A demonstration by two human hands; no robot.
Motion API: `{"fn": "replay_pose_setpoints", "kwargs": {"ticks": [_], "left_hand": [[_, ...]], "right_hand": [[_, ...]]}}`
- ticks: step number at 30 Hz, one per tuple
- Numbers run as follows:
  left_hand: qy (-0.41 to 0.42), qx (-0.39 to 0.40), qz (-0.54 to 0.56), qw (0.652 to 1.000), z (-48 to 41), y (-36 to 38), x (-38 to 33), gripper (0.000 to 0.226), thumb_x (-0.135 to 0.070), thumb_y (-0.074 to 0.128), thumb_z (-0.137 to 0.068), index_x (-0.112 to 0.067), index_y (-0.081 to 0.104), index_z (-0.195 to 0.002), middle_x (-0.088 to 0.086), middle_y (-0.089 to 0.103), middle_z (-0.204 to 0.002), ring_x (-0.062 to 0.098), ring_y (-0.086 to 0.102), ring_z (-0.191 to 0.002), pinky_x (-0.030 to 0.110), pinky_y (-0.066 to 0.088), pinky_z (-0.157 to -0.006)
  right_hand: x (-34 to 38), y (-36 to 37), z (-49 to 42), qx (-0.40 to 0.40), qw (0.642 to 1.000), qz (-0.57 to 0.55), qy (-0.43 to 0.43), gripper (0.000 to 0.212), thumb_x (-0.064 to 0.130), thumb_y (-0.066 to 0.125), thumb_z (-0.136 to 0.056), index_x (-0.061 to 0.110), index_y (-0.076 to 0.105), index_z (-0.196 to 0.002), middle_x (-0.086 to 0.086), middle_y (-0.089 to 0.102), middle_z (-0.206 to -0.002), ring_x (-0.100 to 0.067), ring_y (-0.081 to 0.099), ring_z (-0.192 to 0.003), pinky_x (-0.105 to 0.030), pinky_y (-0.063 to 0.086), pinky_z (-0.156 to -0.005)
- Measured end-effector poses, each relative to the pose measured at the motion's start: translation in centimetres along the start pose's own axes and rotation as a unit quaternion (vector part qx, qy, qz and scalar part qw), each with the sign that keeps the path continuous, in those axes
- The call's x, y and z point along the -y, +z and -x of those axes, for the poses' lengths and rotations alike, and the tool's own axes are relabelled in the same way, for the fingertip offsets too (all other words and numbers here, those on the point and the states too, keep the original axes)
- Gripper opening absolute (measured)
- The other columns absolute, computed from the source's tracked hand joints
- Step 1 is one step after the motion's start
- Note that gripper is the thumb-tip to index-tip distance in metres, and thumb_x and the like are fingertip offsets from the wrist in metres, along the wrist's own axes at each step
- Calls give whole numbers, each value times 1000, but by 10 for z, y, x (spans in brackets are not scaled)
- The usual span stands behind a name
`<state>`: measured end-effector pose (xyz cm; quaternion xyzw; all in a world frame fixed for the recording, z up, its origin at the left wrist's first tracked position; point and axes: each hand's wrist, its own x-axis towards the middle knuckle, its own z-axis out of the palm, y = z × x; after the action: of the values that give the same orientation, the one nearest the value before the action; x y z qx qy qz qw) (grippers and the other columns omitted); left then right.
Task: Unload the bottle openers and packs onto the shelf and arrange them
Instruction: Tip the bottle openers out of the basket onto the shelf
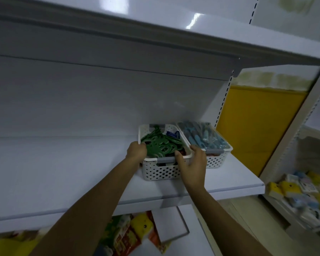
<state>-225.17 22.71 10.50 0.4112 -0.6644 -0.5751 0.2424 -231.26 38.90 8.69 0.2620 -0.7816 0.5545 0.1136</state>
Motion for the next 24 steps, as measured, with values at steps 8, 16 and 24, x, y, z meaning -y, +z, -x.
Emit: {"fn": "replay_pose_setpoints", "kwargs": {"ticks": [8, 16, 24], "left_hand": [[-7, 31, 117, 993, -13, -36, 26, 37, -26, 39, -101, 2, 51, -124, 15, 61, -107, 24, 58, -82, 30, 49, -67], [315, 111, -23, 942, -61, -104, 37, 108, -75, 64, -60, -39, 7, -144, 0, 25, -152, 17, 25, -139, 41, 26, -114], [176, 99, 54, 978, -97, -139, 77, 79, -38, 70, -81, -24, 29, -147, 9, 33, -149, 28, 37, -135, 40, 35, -109]], "right_hand": [[33, 58, 13, 10, 908, -315, 277, 81, 42, 77, -73, 19, 39, -141, -9, 45, -140, -25, 52, -117, -41, 48, -99], [75, 135, 27, -9, 948, -243, 205, 87, 41, 80, -71, 28, 30, -141, 5, 25, -134, -15, 42, -111, -30, 41, -86], [113, 192, 51, 16, 998, -60, -7, 91, 31, 86, -62, 22, 35, -137, 3, 23, -143, -8, 33, -124, -21, 43, -98]]}}
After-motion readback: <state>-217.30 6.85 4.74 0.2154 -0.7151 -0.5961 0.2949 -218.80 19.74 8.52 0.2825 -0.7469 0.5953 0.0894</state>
